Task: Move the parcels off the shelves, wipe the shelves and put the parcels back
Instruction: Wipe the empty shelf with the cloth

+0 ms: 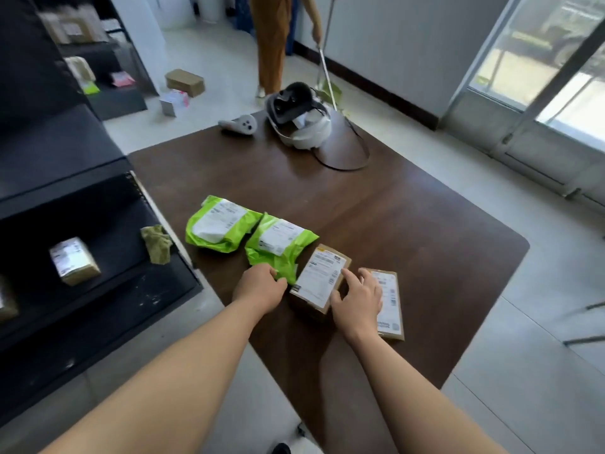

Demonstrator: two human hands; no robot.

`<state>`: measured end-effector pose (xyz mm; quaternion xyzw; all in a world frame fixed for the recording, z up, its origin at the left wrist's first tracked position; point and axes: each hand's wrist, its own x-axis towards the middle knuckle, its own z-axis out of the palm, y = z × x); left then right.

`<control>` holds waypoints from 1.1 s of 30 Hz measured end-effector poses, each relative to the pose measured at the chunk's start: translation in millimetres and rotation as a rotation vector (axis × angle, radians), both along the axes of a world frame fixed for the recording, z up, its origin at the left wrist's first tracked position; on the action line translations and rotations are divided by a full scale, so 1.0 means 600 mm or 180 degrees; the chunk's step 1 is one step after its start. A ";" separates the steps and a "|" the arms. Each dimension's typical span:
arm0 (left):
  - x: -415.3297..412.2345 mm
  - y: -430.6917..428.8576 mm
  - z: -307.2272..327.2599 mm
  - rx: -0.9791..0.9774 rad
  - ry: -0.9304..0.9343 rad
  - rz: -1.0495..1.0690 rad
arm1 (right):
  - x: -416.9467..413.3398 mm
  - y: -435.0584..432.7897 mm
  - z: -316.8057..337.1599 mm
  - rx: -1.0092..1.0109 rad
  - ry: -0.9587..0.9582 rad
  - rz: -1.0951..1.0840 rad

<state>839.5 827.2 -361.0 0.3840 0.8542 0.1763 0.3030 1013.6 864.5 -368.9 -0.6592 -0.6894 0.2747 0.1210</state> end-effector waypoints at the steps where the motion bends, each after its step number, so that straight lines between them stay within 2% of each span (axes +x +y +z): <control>1: -0.016 -0.008 0.006 0.0074 0.0001 0.0102 | -0.017 0.000 0.005 0.0048 0.0033 0.0100; 11: -0.234 -0.156 0.028 0.0370 0.0026 0.1240 | -0.254 -0.051 0.032 0.0203 0.0463 0.1175; 17: -0.375 -0.237 0.007 0.0236 0.0022 0.1706 | -0.408 -0.092 0.018 0.0232 0.0589 0.1527; 26: -0.581 -0.269 -0.055 0.0244 -0.0170 0.1730 | -0.643 -0.127 -0.051 -0.0051 0.0505 0.1825; 33: -0.693 -0.237 -0.177 0.0211 -0.0236 0.1621 | -0.769 -0.089 -0.175 -0.0268 0.0446 0.1736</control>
